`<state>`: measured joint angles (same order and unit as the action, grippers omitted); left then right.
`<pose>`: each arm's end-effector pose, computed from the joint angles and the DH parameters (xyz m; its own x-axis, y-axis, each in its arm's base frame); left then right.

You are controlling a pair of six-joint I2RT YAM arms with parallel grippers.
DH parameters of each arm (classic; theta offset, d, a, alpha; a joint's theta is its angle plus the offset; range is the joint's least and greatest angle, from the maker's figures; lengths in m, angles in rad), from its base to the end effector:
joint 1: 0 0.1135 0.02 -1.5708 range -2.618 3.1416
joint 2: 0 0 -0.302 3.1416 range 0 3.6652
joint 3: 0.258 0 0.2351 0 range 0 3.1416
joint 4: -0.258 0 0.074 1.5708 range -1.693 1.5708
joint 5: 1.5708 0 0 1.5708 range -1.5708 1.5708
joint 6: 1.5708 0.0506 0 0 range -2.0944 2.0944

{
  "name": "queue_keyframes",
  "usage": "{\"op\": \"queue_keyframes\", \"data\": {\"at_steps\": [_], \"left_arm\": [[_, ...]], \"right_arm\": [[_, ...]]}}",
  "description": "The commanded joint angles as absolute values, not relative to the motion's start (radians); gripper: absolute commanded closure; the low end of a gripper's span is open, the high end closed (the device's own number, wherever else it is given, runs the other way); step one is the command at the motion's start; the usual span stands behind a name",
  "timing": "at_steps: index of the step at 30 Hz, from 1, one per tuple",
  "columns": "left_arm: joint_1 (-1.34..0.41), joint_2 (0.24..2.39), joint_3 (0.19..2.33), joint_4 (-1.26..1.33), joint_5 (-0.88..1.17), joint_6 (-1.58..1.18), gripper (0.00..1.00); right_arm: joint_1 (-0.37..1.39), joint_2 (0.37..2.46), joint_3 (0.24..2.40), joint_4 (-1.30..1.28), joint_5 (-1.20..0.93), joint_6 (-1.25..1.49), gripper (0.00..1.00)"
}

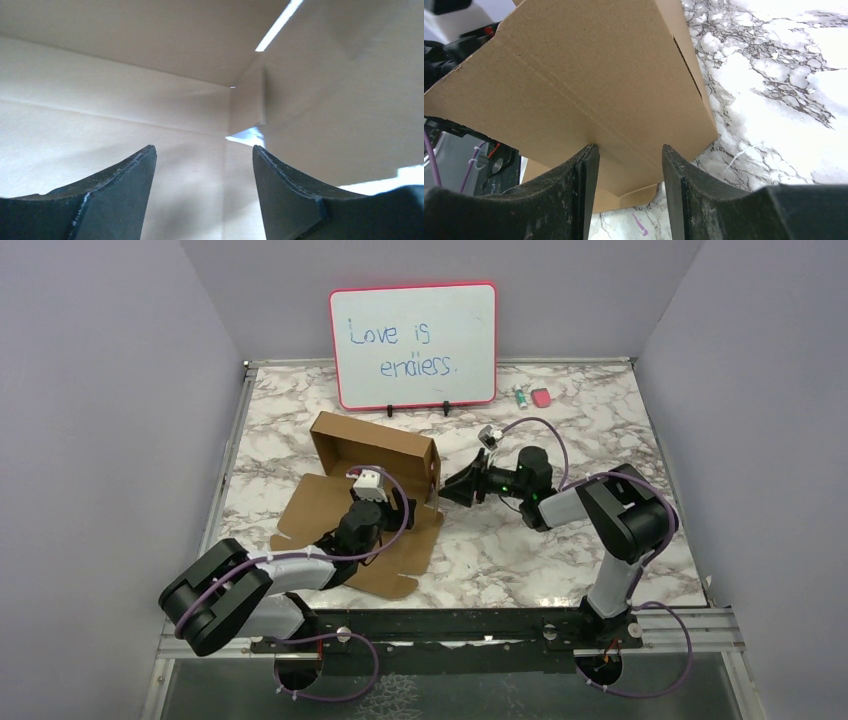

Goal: Fold the paper box

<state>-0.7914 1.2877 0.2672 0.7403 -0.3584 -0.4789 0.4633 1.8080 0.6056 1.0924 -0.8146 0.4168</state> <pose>0.1689 -0.1457 0.2075 -0.3703 -0.2392 -0.8976 0.2914 0.8876 -0.3567 0.2849 0.1835 0.2046 -0.4758 0.0728 -0.8765 -0.8321 0.2857 0.4754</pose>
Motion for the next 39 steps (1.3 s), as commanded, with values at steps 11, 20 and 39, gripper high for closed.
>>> {"op": "queue_keyframes", "data": {"at_steps": [11,20,39], "left_arm": [[-0.706,1.443,0.272,0.612,-0.260,-0.607,0.31],[-0.725,1.447,0.245,0.616,-0.170,-0.645,0.34],[-0.856,1.285,0.182,0.599,-0.150,-0.717,0.34]], "right_arm": [[0.515,1.868,0.687,1.131,-0.762,0.326,0.41],[0.582,1.876,0.696,1.135,-0.519,0.238,0.38],[0.624,1.948,0.690,1.230,-0.458,0.192,0.48]]}}
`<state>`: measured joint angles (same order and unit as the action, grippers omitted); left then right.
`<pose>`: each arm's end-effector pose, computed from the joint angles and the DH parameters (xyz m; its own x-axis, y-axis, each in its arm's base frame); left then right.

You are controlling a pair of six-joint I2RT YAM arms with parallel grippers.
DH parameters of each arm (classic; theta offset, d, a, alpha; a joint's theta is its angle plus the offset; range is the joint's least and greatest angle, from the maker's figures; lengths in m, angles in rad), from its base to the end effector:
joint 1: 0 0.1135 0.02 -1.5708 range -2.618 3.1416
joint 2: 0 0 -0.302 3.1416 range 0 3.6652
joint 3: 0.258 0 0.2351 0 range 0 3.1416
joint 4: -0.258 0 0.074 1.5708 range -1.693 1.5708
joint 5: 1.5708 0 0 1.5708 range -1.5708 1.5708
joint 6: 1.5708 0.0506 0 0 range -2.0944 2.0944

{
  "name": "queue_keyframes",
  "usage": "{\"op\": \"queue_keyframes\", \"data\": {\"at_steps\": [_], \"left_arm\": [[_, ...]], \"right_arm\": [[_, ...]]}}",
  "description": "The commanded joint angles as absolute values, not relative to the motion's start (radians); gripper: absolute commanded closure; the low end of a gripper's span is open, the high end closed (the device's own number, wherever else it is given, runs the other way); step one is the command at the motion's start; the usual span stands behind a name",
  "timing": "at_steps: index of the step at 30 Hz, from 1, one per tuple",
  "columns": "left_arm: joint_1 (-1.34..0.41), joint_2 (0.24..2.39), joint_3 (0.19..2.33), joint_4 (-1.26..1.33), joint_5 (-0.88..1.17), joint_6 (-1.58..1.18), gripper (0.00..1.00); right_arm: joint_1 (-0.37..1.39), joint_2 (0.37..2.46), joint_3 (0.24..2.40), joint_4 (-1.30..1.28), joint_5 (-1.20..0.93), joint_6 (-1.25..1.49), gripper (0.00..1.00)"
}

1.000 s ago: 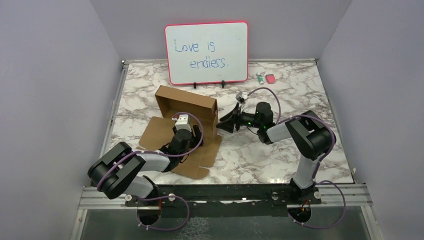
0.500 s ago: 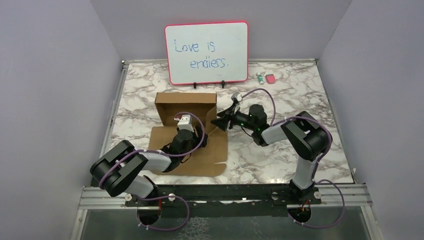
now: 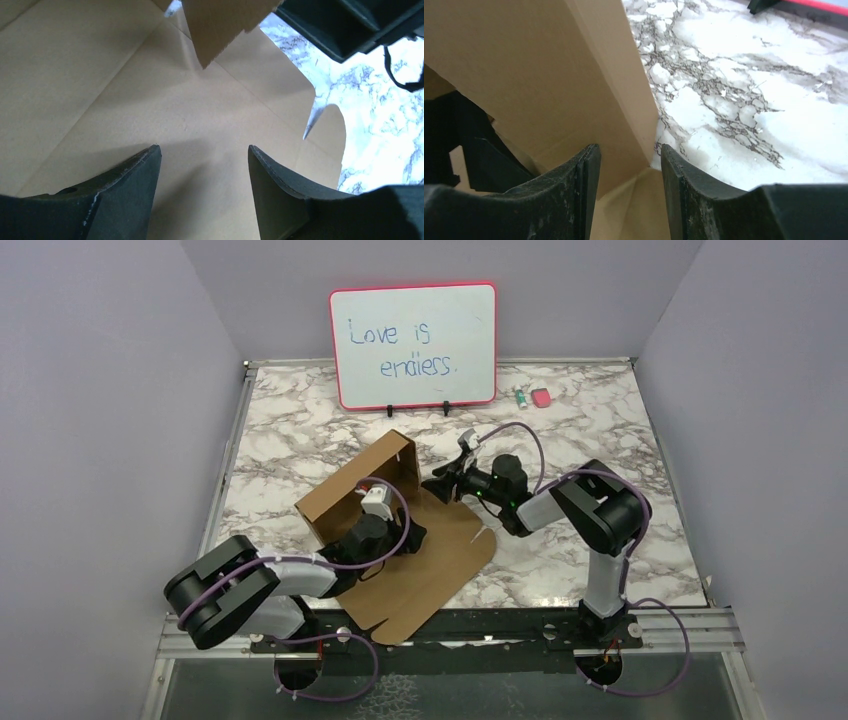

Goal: Fold the paper box

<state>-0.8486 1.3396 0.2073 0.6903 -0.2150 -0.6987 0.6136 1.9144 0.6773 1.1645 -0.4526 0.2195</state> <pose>0.1490 -0.1528 0.1743 -0.6060 -0.2627 -0.7508 0.2818 0.8117 -0.5115 0.2914 0.2323 0.1940 -0.2483 0.0647 -0.9665 -0.8405 0.4816 0.2481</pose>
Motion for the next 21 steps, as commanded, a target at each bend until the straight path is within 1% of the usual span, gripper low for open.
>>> {"op": "queue_keyframes", "data": {"at_steps": [1,5,9,16,19,21], "left_arm": [[-0.856,1.264,0.183,0.588,-0.144,-0.716,0.34],[-0.857,1.160,0.202,0.502,-0.118,-0.701,0.32],[-0.861,1.016,0.260,0.339,-0.076,-0.658,0.29],[-0.863,0.822,0.489,0.009,-0.050,-0.519,0.27],[-0.862,0.792,0.606,-0.101,-0.063,-0.483,0.27],[-0.861,0.788,0.689,-0.176,-0.118,-0.462,0.28]], "right_arm": [[0.625,1.952,0.688,1.241,-0.469,0.191,0.48],[0.626,1.958,0.686,1.253,-0.497,0.186,0.48],[0.625,1.962,0.689,1.257,-0.518,0.180,0.48],[0.625,1.967,0.725,1.225,-0.562,0.159,0.47],[0.626,1.975,0.744,1.210,-0.585,0.156,0.47],[0.626,1.980,0.752,1.209,-0.597,0.158,0.47]]}}
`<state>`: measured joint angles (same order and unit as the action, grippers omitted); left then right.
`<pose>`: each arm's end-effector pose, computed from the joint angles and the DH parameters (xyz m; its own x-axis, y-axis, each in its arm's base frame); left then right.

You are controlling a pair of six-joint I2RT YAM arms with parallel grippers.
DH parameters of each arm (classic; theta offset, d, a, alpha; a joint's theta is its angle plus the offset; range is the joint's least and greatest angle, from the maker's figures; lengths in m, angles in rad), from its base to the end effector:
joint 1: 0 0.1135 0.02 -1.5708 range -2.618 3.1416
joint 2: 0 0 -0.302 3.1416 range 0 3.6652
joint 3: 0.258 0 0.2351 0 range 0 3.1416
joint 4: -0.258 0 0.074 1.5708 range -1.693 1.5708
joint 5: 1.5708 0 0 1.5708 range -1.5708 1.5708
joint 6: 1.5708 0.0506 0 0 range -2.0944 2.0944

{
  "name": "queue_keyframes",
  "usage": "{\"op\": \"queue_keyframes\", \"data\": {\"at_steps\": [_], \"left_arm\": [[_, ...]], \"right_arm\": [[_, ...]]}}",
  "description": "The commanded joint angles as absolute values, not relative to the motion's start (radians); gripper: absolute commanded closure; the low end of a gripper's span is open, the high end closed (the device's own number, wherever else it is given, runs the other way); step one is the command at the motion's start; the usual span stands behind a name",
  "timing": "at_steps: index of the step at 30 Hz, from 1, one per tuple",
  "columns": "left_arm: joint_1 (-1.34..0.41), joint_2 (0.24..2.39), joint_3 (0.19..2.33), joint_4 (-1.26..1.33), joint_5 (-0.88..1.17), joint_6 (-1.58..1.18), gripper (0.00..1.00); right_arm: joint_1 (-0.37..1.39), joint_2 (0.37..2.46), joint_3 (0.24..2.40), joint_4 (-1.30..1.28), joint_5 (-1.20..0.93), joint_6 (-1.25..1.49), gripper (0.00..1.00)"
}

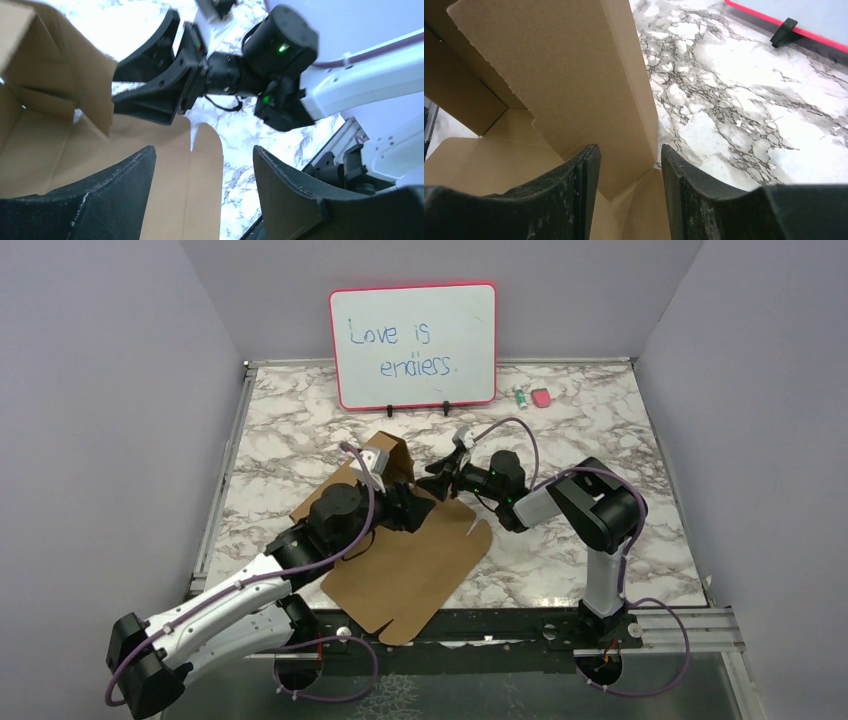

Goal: Fold the paper box

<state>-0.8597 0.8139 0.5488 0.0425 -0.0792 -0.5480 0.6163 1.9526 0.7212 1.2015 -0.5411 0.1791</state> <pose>0.1134 -0.1255 0.3039 -0.4902 -0.2266 -0.8416 0.5266 0.6924 -0.4932 0.2967 0.2421 0.1959 -0.1871 0.0546 -0.9808 -0.8966 0.3985 0.1932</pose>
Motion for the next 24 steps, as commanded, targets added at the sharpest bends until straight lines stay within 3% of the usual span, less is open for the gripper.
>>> {"op": "queue_keyframes", "data": {"at_steps": [1,5,7,14,24], "left_arm": [[-0.861,0.790,0.736,-0.221,-0.164,-0.458,0.28],[-0.839,0.820,0.895,-0.370,-0.404,-0.442,0.28],[-0.789,0.860,0.966,-0.409,-0.428,-0.406,0.28],[-0.564,0.991,1.071,-0.413,-0.282,-0.351,0.26],[-0.249,1.213,1.132,-0.325,0.219,-0.371,0.23]], "right_arm": [[0.625,1.980,0.754,1.207,-0.601,0.158,0.47],[0.626,1.982,0.760,1.195,-0.608,0.146,0.47],[0.625,1.986,0.763,1.195,-0.611,0.144,0.47],[0.625,1.984,0.772,1.186,-0.623,0.137,0.47],[0.625,1.989,0.778,1.179,-0.626,0.108,0.46]]}}
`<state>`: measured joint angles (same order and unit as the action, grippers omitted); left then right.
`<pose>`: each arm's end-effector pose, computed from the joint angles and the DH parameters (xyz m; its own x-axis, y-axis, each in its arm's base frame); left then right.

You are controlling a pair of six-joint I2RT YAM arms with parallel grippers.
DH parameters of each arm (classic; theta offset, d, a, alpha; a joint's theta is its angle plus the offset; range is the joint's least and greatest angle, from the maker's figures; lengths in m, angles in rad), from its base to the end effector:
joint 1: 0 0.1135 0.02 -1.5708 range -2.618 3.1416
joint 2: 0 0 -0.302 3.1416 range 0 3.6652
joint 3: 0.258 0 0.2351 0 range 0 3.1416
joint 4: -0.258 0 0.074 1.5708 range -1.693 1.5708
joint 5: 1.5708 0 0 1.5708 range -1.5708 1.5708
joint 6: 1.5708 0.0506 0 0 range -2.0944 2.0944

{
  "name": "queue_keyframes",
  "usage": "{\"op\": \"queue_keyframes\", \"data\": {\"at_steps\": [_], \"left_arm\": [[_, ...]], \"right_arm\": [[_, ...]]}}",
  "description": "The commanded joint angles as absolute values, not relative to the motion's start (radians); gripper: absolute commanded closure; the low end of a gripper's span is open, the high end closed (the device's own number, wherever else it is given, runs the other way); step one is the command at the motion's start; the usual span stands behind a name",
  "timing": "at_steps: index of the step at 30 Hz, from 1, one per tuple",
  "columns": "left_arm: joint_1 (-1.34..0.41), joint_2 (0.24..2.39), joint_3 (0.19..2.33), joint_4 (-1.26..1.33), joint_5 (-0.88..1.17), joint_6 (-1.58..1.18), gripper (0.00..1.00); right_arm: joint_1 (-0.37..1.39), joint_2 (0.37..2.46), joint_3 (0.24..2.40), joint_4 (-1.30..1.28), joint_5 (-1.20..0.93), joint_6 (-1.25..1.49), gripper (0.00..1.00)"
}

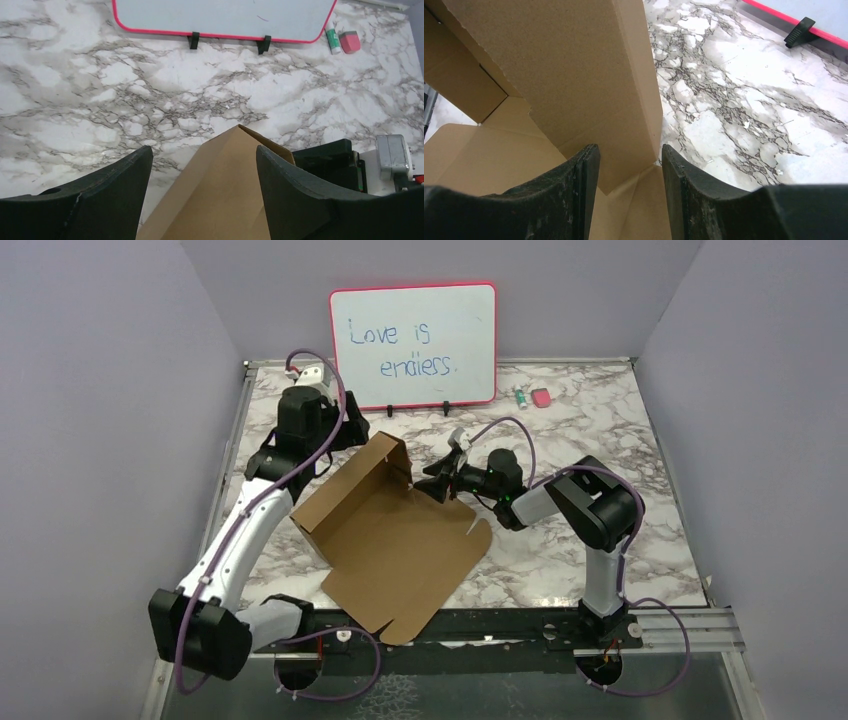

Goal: Fold the paper box

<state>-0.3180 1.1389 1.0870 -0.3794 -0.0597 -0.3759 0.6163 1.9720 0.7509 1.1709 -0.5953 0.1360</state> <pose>0.2259 -0.0712 0.3838 -0.4650 -0.2327 -0.8542 0.0967 0.9457 -0.3103 0.3002 0.2474 0.1927 -0.1674 0.0190 -0.9857 -0.9214 0.3526 0.1633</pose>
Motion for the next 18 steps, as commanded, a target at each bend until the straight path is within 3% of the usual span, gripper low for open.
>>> {"op": "queue_keyframes", "data": {"at_steps": [1,8,18], "left_arm": [[-0.240,1.233,1.140,-0.317,0.250,-0.370,0.23],[-0.216,1.350,1.159,-0.315,0.375,-0.352,0.24],[-0.215,1.381,1.122,-0.291,0.478,-0.346,0.35]], "right_arm": [[0.625,1.990,0.782,1.180,-0.627,0.106,0.46],[0.627,2.016,0.826,1.170,-0.644,0.086,0.45],[0.626,2.053,0.897,1.166,-0.711,0.081,0.44]]}}
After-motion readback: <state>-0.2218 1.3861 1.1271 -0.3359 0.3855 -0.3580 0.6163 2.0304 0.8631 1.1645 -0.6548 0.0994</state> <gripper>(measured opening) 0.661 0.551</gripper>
